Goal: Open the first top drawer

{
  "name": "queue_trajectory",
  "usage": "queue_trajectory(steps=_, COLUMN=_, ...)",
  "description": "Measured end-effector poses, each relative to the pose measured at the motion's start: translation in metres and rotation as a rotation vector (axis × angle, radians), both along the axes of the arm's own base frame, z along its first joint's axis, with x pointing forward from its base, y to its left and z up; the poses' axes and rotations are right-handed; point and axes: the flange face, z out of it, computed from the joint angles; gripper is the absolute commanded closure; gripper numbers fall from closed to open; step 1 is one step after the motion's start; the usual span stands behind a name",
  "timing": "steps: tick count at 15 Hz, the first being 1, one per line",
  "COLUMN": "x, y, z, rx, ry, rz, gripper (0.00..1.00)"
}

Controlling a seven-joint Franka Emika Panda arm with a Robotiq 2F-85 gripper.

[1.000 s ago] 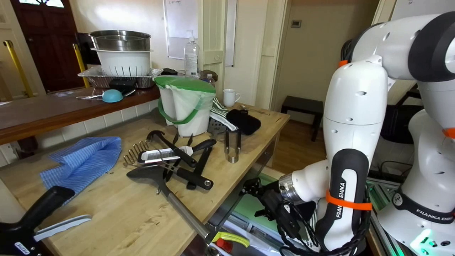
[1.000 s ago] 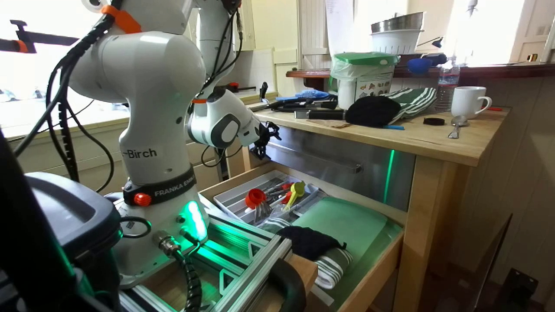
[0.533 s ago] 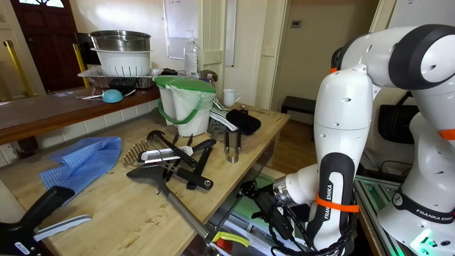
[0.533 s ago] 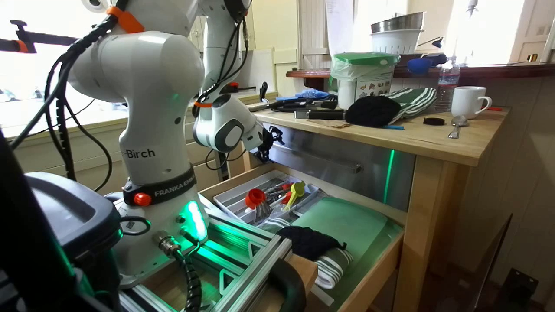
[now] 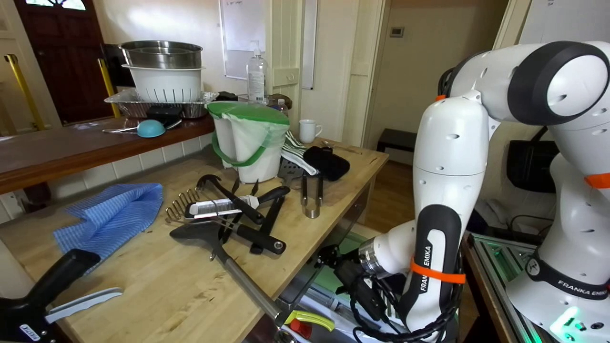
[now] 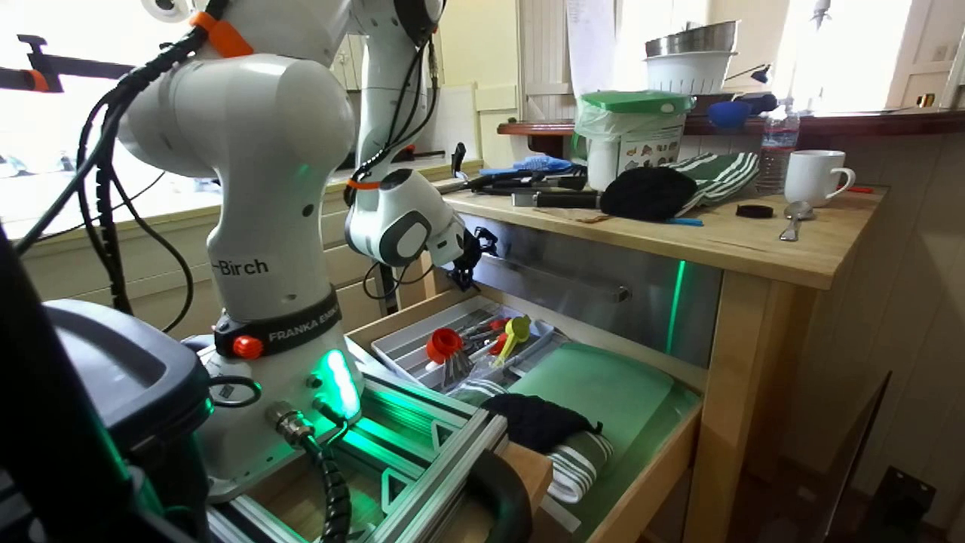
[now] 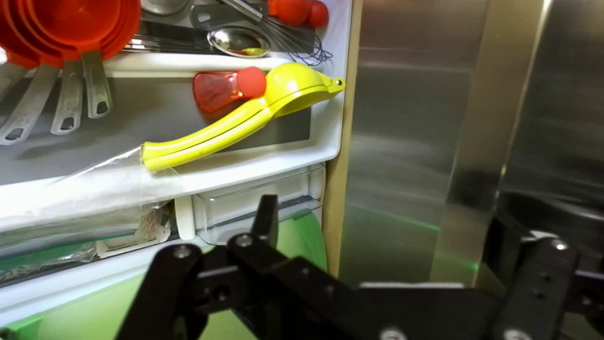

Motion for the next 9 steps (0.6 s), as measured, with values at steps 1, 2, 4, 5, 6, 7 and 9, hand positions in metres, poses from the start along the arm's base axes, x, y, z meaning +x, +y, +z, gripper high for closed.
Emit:
queue_trajectory(steps=1, x=0.000, y=0.001, z=0.001, rx=-0.007, ry=0.008, rz=0.001, gripper=0.00)
queue_trajectory(steps=2, x=0.000, y=0.001, z=0.002, rx=-0.015, ry=0.016, rz=0.003, gripper=0.00)
queue_trajectory(steps=4, x=-0.001, y=0.003, z=0.003, rx=-0.037, ry=0.034, rz=0.010, gripper=0.00)
queue_trajectory(steps=5, x=-0.004, y=0.005, z=0.004, rx=-0.049, ry=0.042, rz=0.014, gripper=0.00)
queue_trajectory(steps=6, x=-0.008, y=0.007, z=0.005, rx=-0.059, ry=0.050, rz=0.018, gripper=0.00)
queue_trajectory(steps=7, x=-0.012, y=0.009, z=0.006, rx=-0.066, ry=0.059, rz=0.020, gripper=0.00)
queue_trajectory(steps=9, x=-0.024, y=0.013, z=0.007, rx=-0.073, ry=0.079, rz=0.023, gripper=0.00)
